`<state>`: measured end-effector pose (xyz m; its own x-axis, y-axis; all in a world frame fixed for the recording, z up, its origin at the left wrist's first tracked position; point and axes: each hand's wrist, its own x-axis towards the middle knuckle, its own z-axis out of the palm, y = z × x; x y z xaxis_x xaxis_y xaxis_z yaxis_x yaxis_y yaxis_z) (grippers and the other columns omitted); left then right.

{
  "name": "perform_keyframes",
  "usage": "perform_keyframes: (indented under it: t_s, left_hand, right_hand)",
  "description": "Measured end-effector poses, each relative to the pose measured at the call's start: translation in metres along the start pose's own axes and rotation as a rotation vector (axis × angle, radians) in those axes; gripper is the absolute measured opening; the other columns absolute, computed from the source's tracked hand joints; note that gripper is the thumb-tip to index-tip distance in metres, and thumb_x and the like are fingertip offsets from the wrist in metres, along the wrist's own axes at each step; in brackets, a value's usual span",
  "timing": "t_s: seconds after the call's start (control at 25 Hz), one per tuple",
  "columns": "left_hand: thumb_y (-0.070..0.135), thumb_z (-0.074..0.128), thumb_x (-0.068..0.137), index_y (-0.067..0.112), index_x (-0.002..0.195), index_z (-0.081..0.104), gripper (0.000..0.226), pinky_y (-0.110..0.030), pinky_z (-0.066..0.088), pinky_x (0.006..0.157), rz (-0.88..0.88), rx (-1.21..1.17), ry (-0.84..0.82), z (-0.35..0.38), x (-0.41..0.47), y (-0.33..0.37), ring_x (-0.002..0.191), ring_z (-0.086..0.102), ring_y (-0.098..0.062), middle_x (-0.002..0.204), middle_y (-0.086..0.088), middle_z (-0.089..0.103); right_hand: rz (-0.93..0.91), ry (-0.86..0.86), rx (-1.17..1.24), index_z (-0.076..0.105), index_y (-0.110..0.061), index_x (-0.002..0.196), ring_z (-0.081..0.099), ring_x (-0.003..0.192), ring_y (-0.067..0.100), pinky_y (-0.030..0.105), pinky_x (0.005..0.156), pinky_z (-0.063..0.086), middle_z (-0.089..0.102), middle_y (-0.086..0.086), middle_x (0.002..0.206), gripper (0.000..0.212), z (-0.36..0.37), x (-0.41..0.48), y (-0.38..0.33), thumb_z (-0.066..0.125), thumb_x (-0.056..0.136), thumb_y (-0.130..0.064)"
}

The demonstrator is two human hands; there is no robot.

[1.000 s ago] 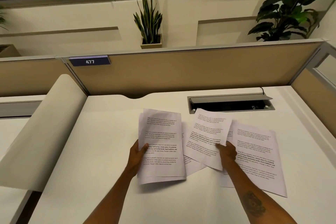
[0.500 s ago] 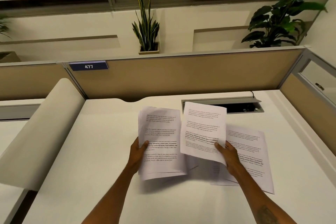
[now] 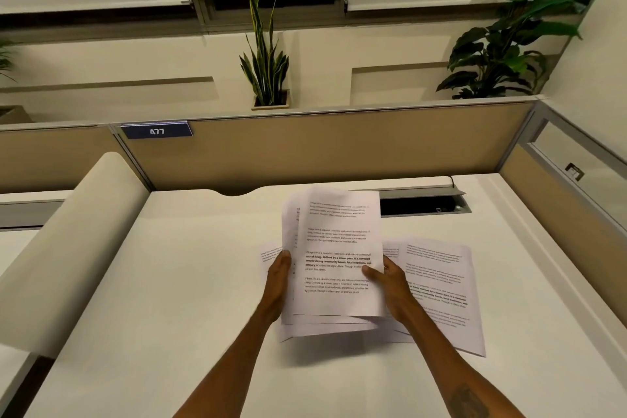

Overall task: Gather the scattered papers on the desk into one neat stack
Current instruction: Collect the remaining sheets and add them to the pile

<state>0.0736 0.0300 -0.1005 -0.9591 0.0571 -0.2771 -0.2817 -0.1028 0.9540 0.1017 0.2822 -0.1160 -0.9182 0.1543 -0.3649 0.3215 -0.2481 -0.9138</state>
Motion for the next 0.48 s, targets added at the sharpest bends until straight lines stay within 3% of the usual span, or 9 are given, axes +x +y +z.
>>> perform_keyframes:
  t_s: [0.16,0.28,0.4,0.48]
  left_hand:
    - [0.026,0.065,0.098,0.019,0.131,0.060,0.034,-0.042,0.063,0.091,0.090,0.097,0.037,-0.001,-0.007,0.005,0.107,0.075,-0.021,0.124,-0.001,0.073]
    - [0.020,0.068,0.096,0.020,0.123,0.065,0.027,-0.034,0.064,0.086,0.109,0.062,0.030,-0.010,-0.011,0.002,0.103,0.076,-0.020,0.116,0.001,0.077]
    - [0.017,0.071,0.094,0.019,0.120,0.067,0.027,-0.033,0.064,0.086,0.081,0.061,-0.018,-0.021,-0.018,-0.007,0.105,0.074,-0.024,0.114,-0.001,0.077]
    - [0.012,0.076,0.089,0.024,0.115,0.068,0.030,-0.028,0.063,0.081,0.052,0.082,-0.027,-0.026,-0.022,-0.013,0.103,0.073,-0.021,0.109,0.003,0.078]
  right_hand:
    - [-0.086,0.017,-0.033,0.062,-0.006,0.128,0.071,0.106,0.038,0.055,0.093,0.057,0.073,0.014,0.120,0.042,0.013,-0.005,0.000,0.072,0.087,-0.005]
    - [-0.107,0.004,-0.070,0.061,-0.009,0.128,0.070,0.108,0.034,0.052,0.093,0.058,0.072,0.009,0.122,0.044,0.019,-0.009,0.005,0.074,0.086,-0.006]
    - [-0.103,-0.040,-0.175,0.060,-0.013,0.129,0.067,0.112,0.028,0.041,0.096,0.058,0.071,0.006,0.122,0.050,0.016,-0.015,0.015,0.078,0.082,-0.006]
    - [-0.102,-0.094,-0.219,0.061,-0.021,0.126,0.068,0.111,0.020,0.032,0.090,0.059,0.072,-0.001,0.119,0.052,0.014,-0.018,0.019,0.081,0.080,-0.008]
